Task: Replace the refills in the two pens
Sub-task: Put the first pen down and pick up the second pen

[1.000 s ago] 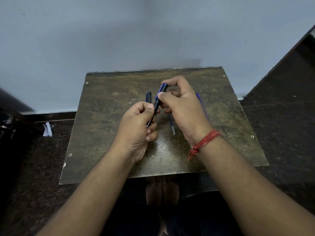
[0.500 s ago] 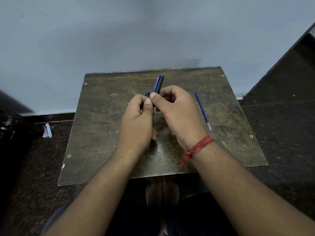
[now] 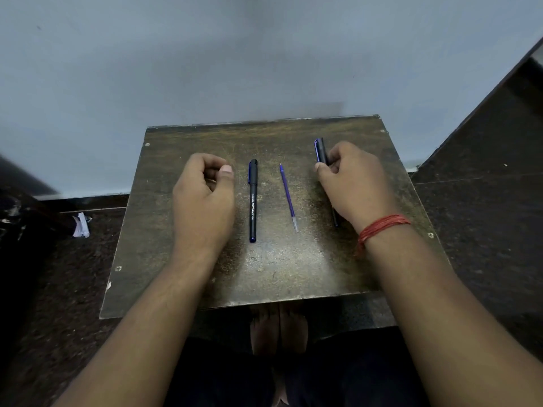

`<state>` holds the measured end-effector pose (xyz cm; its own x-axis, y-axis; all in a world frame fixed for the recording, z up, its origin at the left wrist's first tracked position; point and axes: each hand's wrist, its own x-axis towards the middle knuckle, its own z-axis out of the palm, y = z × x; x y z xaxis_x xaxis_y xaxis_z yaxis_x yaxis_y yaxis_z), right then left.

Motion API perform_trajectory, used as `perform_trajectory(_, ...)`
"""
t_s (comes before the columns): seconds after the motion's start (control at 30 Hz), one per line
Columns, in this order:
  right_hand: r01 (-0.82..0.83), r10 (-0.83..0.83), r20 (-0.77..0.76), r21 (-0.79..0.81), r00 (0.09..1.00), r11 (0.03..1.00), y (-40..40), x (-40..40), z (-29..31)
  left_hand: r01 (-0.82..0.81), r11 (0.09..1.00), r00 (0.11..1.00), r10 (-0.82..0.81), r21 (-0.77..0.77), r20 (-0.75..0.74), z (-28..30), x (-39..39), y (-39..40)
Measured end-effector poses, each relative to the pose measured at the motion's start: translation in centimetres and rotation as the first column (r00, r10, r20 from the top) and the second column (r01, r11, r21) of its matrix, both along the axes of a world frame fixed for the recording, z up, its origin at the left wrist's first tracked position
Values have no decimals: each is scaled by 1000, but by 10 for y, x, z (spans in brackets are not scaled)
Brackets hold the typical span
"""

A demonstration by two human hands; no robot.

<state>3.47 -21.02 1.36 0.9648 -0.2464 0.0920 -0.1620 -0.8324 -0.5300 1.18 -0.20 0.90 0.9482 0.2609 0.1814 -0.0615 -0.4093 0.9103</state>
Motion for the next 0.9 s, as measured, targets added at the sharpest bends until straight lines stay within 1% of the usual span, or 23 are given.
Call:
perform_trajectory(0.1, -47, 37, -52, -205, 998, 978, 5, -1, 0, 14, 998, 1000, -13, 61, -8, -1, 0, -2)
perform_trajectory(0.2, -66, 46, -76, -278, 996, 958, 9, -2, -1, 68, 991, 997, -65, 117, -32, -4, 0, -5)
perform_trajectory(0.47, -59, 30, -109, -273, 994, 960, 11, -3, 1, 161, 939, 987, -152, 304, -54, -13, 0, -7)
perform_trajectory(0.57, -44, 34, -43, -265, 998, 963, 12, -4, 6, 178, 918, 984, -167, 354, -60, -13, 0, -9)
perform_trajectory(0.63, -37, 43, 21, -230, 999, 972, 14, -6, 10, 172, 915, 985, -158, 364, -69, -12, 0, -8)
perform_trajectory(0.7, -43, 53, 47, -186, 997, 982, 17, -8, 12, 171, 909, 985, -147, 381, -92, -11, -1, -6)
perform_trajectory(0.77, -63, 70, 45, -151, 997, 987, 21, -9, 13, 190, 875, 979, -138, 446, -148, -10, -2, -7)
perform_trajectory(0.83, -86, 93, 48, -126, 995, 988, 24, -11, 14, 215, 821, 971, -120, 530, -208, -10, -4, -10)
perform_trajectory(0.9, -106, 112, 49, -111, 993, 988, 27, -11, 14, 222, 788, 968, -105, 574, -230, -10, -5, -13)
